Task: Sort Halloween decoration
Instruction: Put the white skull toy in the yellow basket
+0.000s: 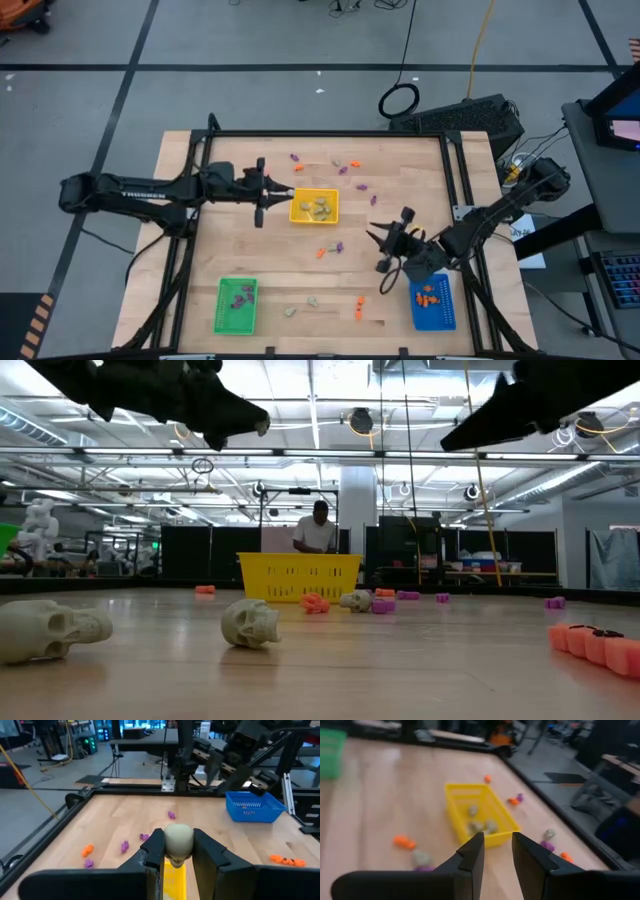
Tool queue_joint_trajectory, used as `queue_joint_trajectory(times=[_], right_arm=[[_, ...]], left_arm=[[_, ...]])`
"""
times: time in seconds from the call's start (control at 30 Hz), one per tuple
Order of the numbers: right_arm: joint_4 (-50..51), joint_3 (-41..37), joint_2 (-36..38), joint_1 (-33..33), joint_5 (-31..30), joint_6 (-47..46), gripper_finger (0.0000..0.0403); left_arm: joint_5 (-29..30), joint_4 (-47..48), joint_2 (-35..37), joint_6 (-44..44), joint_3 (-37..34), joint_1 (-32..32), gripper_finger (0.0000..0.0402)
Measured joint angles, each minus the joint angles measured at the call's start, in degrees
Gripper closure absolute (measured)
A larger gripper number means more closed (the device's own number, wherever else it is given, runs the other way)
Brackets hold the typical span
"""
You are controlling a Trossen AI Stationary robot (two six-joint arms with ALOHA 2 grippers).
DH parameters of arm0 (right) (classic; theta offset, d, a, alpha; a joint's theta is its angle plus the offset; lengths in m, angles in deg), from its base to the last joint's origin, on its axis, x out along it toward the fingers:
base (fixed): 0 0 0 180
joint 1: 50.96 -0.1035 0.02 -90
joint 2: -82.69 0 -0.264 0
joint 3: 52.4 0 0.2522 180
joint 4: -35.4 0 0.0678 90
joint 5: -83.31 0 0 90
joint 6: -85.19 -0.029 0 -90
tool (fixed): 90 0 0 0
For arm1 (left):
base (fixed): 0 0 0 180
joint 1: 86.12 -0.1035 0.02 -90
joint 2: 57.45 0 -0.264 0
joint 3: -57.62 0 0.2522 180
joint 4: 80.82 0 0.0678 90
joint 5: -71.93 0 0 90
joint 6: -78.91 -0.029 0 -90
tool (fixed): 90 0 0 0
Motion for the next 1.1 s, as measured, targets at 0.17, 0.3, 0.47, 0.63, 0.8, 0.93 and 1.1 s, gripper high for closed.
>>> queue_joint_trajectory(times=[0.17,0.3,0.47,0.63,0.8,0.93,1.1], right_arm=[[-2.4,0.0,0.0,3.0,-1.6,0.0,0.0314],[-2.5,0.0,-0.2,4.4,-0.3,-2.4,0.0314],[-5.2,0.0,-2.3,5.9,-0.3,-2.4,0.0314],[-7.7,0.0,-5.6,7.8,-0.3,-1.4,0.0314],[-12.1,0.0,-9.6,8.9,0.0,2.0,0.0314],[-14.5,0.0,-12.0,9.3,0.0,4.9,0.0314],[-14.7,0.0,-12.7,9.3,0.1,6.6,0.0314]], left_arm=[[2.6,-5.9,0.0,0.0,-4.0,3.3,0.0340],[2.9,-12.1,0.0,1.4,-7.8,5.9,0.0340],[3.2,-16.1,0.0,1.9,-11.1,9.6,0.0340],[3.5,-17.8,0.0,0.1,-11.2,11.7,0.0340],[4.4,-18.3,0.0,-0.5,-11.1,12.0,0.0338],[4.6,-18.4,0.0,-1.5,-11.1,12.0,0.0324],[5.6,-19.9,0.0,-2.6,-11.1,12.0,0.0313]])
